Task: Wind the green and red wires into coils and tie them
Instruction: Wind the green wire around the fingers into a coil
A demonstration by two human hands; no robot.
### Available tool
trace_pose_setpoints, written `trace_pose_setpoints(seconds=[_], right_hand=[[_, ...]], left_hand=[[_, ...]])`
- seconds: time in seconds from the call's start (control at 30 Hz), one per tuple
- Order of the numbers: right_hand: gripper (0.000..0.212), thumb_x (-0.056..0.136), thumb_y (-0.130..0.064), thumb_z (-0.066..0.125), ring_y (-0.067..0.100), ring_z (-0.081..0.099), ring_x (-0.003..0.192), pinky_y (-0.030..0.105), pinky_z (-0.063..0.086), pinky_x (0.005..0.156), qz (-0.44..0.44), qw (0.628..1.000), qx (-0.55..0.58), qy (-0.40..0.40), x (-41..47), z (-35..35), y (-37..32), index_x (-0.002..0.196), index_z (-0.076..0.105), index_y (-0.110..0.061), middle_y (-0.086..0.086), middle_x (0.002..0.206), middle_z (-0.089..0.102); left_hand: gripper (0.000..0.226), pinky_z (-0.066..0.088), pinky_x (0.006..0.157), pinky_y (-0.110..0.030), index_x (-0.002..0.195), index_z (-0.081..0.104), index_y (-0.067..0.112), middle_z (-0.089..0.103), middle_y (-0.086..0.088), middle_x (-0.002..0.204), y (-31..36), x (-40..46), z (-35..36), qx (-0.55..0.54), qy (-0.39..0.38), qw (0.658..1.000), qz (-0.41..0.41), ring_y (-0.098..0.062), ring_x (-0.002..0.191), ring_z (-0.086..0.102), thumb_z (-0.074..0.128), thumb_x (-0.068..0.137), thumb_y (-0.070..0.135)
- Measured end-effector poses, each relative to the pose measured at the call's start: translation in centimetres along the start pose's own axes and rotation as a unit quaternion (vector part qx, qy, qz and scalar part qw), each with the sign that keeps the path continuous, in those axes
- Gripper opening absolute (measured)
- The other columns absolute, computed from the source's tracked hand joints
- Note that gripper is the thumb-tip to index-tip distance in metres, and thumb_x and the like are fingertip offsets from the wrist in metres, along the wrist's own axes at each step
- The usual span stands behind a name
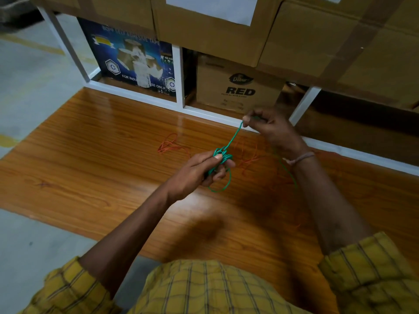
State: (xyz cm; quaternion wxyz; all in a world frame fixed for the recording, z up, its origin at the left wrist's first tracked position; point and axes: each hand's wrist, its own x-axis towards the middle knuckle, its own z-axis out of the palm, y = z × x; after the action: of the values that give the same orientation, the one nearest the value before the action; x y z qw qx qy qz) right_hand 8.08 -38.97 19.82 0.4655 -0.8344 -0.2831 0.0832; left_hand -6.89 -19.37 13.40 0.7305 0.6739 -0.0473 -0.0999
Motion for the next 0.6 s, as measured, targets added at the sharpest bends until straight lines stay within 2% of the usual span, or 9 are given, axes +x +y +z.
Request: trace_pose_setpoints(seconds=[0.1, 0.17, 0.23, 0.27, 0.33, 0.4, 0.47, 0.5, 0.6], right_hand=[[0.011, 0.098, -0.017, 0.07, -0.003, 0.062, 0.08, 0.018, 0.048, 0.079, 0.045, 0.997, 0.067, 0.017, 0.2, 3.1, 3.0, 0.089, 0.073, -0.01, -0.006, 0.083, 0.071], [0.015, 0.1, -0.012, 0.067, -0.001, 0.062, 0.079, 0.019, 0.049, 0.078, 0.064, 0.995, 0.072, 0.017, -0.4, 5.2, 4.2, 0.09, 0.073, -0.003, -0.003, 0.082, 0.07], [0.02, 0.104, -0.01, 0.06, 0.007, 0.058, 0.082, 0.024, 0.047, 0.077, 0.089, 0.994, 0.057, -0.019, -1.8, 7.1, 5.3, 0.089, 0.072, -0.003, 0.001, 0.085, 0.067], [0.021, 0.105, -0.013, 0.059, 0.009, 0.056, 0.08, 0.027, 0.046, 0.073, 0.09, 0.994, 0.04, -0.047, -2.6, 7.7, 5.7, 0.088, 0.071, -0.008, 0.0, 0.084, 0.065], [0.022, 0.105, -0.024, 0.056, 0.01, 0.06, 0.077, 0.033, 0.046, 0.07, 0.088, 0.992, -0.009, -0.086, -4.0, 8.5, 6.0, 0.092, 0.071, -0.015, -0.003, 0.085, 0.068], [0.023, 0.106, -0.025, 0.055, 0.001, 0.062, 0.072, 0.028, 0.044, 0.067, 0.077, 0.99, -0.048, -0.109, -5.4, 8.8, 5.3, 0.094, 0.072, -0.016, -0.007, 0.08, 0.068], [0.023, 0.105, -0.023, 0.057, 0.004, 0.056, 0.065, 0.029, 0.038, 0.066, 0.019, 0.986, -0.106, -0.126, -6.8, 8.9, 4.0, 0.091, 0.073, -0.014, -0.006, 0.073, 0.064], [0.024, 0.104, -0.027, 0.056, 0.006, 0.054, 0.064, 0.031, 0.038, 0.064, -0.006, 0.981, -0.135, -0.142, -7.2, 9.0, 3.4, 0.088, 0.069, -0.015, -0.004, 0.07, 0.062], [0.026, 0.102, -0.04, 0.053, 0.02, 0.055, 0.064, 0.042, 0.047, 0.062, -0.044, 0.949, -0.228, -0.214, -8.1, 8.1, 0.9, 0.079, 0.048, -0.028, -0.007, 0.062, 0.049]], left_hand=[[0.043, 0.018, 0.05, -0.028, 0.126, 0.06, -0.012, 0.051, -0.009, 0.075, 0.8, -0.2, 0.1, -0.06, -0.006, 0.998, 0.011, -0.005, 0.051, 0.036, 0.034, 0.115, 0.02], [0.045, 0.017, 0.052, -0.032, 0.129, 0.058, -0.014, 0.056, -0.014, 0.08, 1.0, -0.2, -0.2, -0.116, 0.009, 0.993, 0.027, -0.006, 0.045, 0.031, 0.031, 0.115, 0.019], [0.046, 0.026, 0.051, -0.026, 0.134, 0.053, -0.017, 0.066, -0.021, 0.093, 1.1, -0.3, -0.5, -0.15, 0.026, 0.988, 0.038, -0.008, 0.043, 0.037, 0.028, 0.115, 0.018], [0.047, 0.037, 0.053, -0.022, 0.137, 0.05, -0.018, 0.071, -0.025, 0.101, 1.3, -0.3, -0.5, -0.162, 0.031, 0.985, 0.041, -0.01, 0.045, 0.045, 0.027, 0.115, 0.017], [0.049, 0.054, 0.063, -0.026, 0.144, 0.045, -0.016, 0.073, -0.028, 0.118, 1.5, 0.0, -0.7, -0.195, 0.027, 0.979, 0.048, -0.019, 0.059, 0.066, 0.026, 0.116, 0.019], [0.051, 0.061, 0.079, -0.036, 0.149, 0.037, -0.015, 0.067, -0.028, 0.137, 1.4, 0.5, -0.9, -0.237, 0.031, 0.97, 0.053, -0.032, 0.092, 0.078, 0.026, 0.116, 0.022], [0.051, 0.059, 0.099, -0.046, 0.152, 0.032, -0.012, 0.057, -0.028, 0.149, 0.8, 1.1, -1.2, -0.267, 0.05, 0.961, 0.047, -0.044, 0.123, 0.068, 0.028, 0.116, 0.023], [0.05, 0.054, 0.107, -0.05, 0.152, 0.031, -0.012, 0.056, -0.028, 0.151, 0.3, 1.6, -1.2, -0.276, 0.072, 0.957, 0.042, -0.046, 0.131, 0.063, 0.029, 0.115, 0.023], [0.043, 0.042, 0.12, -0.054, 0.15, 0.042, -0.002, 0.058, -0.022, 0.15, -0.5, 2.4, -0.7, -0.218, 0.148, 0.965, 0.01, -0.039, 0.138, 0.059, 0.038, 0.114, 0.022]])
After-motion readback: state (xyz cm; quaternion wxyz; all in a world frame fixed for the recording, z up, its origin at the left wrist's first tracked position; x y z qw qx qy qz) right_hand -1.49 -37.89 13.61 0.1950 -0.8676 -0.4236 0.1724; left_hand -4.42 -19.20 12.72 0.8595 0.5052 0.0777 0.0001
